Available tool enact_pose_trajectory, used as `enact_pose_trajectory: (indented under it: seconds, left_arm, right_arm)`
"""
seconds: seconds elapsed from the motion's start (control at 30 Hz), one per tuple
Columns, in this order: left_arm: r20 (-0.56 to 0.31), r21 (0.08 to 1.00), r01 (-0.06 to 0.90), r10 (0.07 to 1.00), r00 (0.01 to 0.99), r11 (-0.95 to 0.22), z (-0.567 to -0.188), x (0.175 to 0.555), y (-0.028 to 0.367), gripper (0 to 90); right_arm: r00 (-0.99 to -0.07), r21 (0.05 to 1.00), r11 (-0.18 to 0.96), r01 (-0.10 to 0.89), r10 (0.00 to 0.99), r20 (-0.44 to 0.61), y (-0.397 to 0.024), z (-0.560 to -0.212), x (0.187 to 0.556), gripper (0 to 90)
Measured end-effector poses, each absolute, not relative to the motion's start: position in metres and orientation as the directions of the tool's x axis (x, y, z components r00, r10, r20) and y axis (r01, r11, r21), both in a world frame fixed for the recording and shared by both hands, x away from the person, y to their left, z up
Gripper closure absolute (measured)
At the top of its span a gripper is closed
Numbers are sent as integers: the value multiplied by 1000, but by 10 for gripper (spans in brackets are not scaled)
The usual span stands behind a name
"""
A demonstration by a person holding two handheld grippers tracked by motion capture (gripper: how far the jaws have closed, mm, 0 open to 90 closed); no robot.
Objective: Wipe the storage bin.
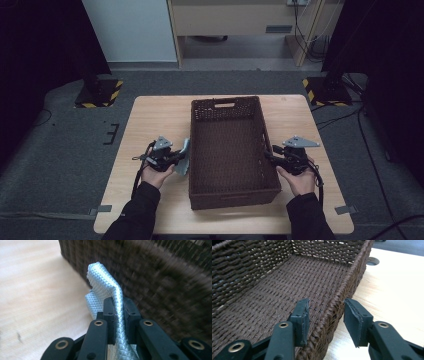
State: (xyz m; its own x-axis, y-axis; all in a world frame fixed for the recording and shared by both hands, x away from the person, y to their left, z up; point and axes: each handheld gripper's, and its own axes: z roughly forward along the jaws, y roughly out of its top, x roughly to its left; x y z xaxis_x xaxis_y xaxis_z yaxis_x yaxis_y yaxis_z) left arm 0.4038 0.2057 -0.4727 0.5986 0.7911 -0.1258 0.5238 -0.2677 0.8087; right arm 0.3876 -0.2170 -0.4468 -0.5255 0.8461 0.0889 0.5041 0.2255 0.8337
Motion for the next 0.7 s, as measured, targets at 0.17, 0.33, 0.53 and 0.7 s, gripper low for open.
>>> enact_pose_trajectory:
  seconds: [0.17, 0.33, 0.53, 0.7]
  left_arm:
    - [-105, 850, 461, 774, 625, -257, -449, 395, 204, 819]
    - [-98, 851, 452, 763, 639, -269, -447, 390, 202, 819]
    - [-106, 794, 519, 769, 631, -316, -474, 393, 198, 819]
    - [-111, 761, 551, 767, 632, -343, -487, 396, 194, 819]
  right_arm:
    - [-542, 839, 223, 496, 835, 98, -222, -445, 386, 536]
    - [-557, 822, 254, 509, 826, 90, -217, -448, 387, 514]
    - [-564, 803, 297, 516, 824, 57, -213, -453, 388, 542]
    - [-543, 806, 285, 519, 838, 52, -211, -454, 391, 603]
